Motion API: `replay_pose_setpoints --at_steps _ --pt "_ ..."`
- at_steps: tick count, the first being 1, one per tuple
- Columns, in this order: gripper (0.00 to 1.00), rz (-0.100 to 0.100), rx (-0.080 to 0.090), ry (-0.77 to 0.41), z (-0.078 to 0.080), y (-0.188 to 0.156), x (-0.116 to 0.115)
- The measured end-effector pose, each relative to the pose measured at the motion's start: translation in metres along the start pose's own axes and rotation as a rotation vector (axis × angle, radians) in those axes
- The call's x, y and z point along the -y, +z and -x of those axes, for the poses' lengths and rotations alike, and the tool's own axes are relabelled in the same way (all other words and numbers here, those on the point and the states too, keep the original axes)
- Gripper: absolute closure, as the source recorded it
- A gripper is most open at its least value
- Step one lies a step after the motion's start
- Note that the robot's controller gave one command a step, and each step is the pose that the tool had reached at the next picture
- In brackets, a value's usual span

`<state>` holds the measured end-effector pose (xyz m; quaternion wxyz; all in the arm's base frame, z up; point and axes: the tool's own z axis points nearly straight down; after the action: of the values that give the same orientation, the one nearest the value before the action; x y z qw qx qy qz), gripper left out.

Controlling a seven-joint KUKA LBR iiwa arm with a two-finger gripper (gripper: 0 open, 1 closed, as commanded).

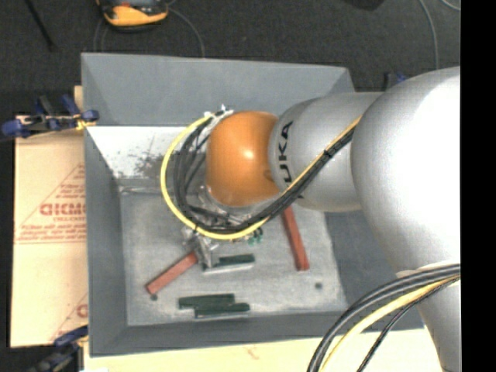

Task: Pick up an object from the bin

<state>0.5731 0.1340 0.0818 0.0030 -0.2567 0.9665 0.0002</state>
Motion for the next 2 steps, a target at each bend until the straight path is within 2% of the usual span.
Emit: replay_pose_setpoints --at_steps 1,2 --pt "1.00 0.003 -0.010 -0.010 -0.007 -0.046 0.001" --pt "1.00 -0.006 0.013 -0.030 0.006 -0.069 0.004"
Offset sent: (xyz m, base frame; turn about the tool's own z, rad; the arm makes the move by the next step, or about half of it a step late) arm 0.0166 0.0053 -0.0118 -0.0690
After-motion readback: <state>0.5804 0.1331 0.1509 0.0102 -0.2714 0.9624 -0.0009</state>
